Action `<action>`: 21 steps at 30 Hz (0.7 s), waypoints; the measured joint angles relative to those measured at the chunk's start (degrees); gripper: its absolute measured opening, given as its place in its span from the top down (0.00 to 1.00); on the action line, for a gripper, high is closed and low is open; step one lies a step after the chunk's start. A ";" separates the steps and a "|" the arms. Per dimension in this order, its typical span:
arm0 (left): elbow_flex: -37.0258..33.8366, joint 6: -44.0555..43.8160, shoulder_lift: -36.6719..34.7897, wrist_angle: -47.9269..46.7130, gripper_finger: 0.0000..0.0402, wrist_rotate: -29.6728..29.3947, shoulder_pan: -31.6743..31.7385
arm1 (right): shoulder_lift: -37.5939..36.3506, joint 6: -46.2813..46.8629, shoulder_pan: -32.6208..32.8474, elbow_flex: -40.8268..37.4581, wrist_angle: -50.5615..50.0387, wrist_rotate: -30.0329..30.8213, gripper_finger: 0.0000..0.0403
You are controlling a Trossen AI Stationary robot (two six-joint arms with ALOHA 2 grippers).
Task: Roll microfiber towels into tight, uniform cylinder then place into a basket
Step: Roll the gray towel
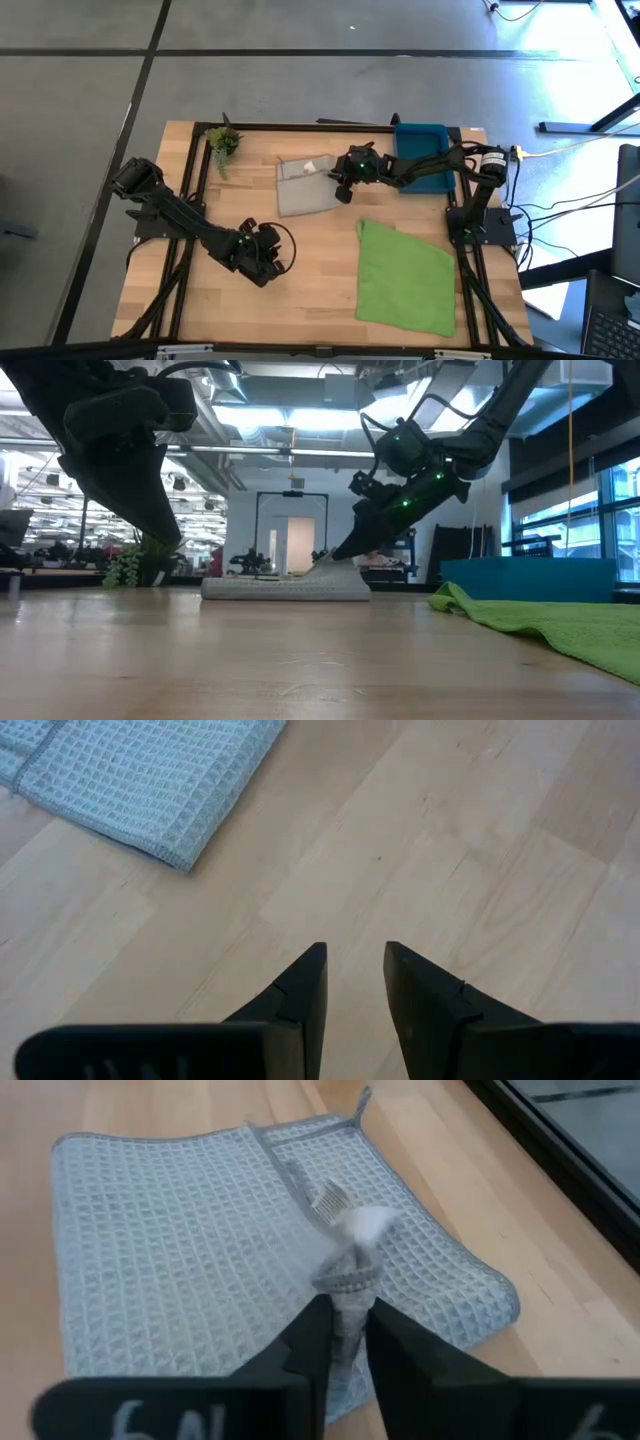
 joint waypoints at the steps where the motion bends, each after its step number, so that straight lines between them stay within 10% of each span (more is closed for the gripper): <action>1: 0.00 -0.02 0.00 -0.01 0.77 0.01 0.00 | 0.00 0.23 -0.03 0.00 0.01 0.00 0.80; 21: -0.04 0.12 0.00 -0.53 0.77 0.08 8.41 | -0.20 -13.52 3.21 15.67 -31.66 -1.19 0.47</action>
